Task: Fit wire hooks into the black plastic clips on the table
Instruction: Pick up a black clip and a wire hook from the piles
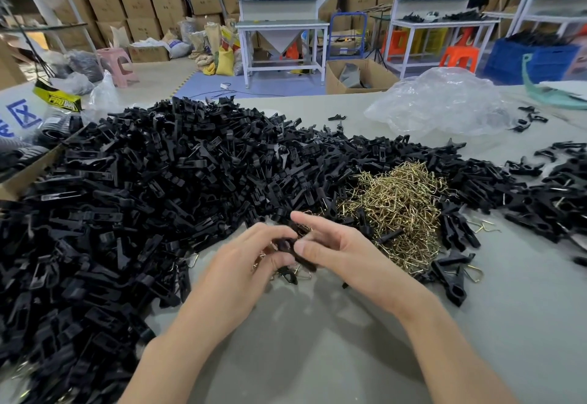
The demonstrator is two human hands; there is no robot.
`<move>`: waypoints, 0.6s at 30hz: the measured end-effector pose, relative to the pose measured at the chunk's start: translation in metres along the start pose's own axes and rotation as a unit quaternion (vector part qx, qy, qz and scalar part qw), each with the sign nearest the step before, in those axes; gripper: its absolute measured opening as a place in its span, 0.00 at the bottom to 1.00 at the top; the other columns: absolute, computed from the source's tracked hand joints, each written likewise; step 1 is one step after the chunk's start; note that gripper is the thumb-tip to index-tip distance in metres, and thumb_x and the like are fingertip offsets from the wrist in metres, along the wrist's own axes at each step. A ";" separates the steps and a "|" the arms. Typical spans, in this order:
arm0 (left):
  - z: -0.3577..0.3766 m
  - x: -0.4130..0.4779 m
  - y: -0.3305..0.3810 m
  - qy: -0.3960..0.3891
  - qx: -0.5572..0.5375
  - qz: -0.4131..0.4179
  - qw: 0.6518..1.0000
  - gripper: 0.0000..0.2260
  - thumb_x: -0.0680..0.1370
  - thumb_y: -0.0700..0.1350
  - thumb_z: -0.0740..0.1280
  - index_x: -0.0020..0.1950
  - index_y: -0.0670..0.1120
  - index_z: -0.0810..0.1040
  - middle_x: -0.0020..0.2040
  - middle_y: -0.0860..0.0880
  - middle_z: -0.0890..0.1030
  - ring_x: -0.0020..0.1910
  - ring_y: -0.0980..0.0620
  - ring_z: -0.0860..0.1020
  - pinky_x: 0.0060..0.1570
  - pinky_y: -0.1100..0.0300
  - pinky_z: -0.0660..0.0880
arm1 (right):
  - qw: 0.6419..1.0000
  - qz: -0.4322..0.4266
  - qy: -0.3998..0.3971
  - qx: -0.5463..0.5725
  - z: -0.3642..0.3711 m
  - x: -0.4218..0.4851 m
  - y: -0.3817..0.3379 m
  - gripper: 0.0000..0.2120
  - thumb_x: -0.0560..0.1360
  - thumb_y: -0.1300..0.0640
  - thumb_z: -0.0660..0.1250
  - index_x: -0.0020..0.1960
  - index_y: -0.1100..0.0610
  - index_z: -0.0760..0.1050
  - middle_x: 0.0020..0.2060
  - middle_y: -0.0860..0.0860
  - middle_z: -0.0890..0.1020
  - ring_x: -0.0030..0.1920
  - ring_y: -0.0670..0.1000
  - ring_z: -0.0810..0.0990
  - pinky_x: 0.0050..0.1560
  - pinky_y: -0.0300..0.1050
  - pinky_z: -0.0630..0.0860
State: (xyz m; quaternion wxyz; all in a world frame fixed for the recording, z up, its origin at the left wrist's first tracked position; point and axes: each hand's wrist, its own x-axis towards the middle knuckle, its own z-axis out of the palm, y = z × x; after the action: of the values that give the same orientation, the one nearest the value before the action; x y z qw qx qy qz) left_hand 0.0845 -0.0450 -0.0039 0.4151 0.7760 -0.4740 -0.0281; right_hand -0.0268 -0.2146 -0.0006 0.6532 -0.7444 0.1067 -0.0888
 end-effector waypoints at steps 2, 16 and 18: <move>0.001 0.001 -0.003 0.039 -0.003 -0.042 0.998 0.14 0.79 0.47 0.69 0.55 0.68 0.73 0.47 0.67 0.79 0.45 0.63 0.77 0.44 0.74 0.69 | 0.999 -0.010 0.049 0.013 0.004 0.001 0.000 0.19 0.81 0.50 0.66 0.71 0.43 0.72 0.49 0.44 0.86 0.46 0.44 0.84 0.56 0.42 0.80; -0.005 0.002 -0.010 0.129 0.036 -0.122 0.984 0.11 0.80 0.50 0.65 0.59 0.65 0.71 0.44 0.64 0.81 0.39 0.58 0.76 0.49 0.50 0.77 | 0.865 -0.019 0.014 -0.501 -0.002 -0.004 0.007 0.20 0.74 0.33 0.65 0.64 0.37 0.76 0.52 0.35 0.68 0.56 0.43 0.64 0.60 0.42 0.61; -0.005 0.002 -0.008 0.125 0.040 -0.119 0.984 0.10 0.80 0.52 0.64 0.59 0.65 0.70 0.44 0.60 0.81 0.41 0.57 0.77 0.49 0.49 0.77 | 0.862 -0.025 0.019 -0.507 -0.002 -0.003 0.007 0.18 0.75 0.35 0.65 0.63 0.38 0.77 0.51 0.35 0.67 0.54 0.43 0.63 0.61 0.43 0.62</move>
State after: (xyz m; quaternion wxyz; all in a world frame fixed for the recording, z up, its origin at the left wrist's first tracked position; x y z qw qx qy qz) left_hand 0.0936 -0.0416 -0.0056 0.4332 0.8405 -0.3229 0.0391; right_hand -0.0305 -0.2161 -0.0072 0.1815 -0.9733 0.1307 -0.0525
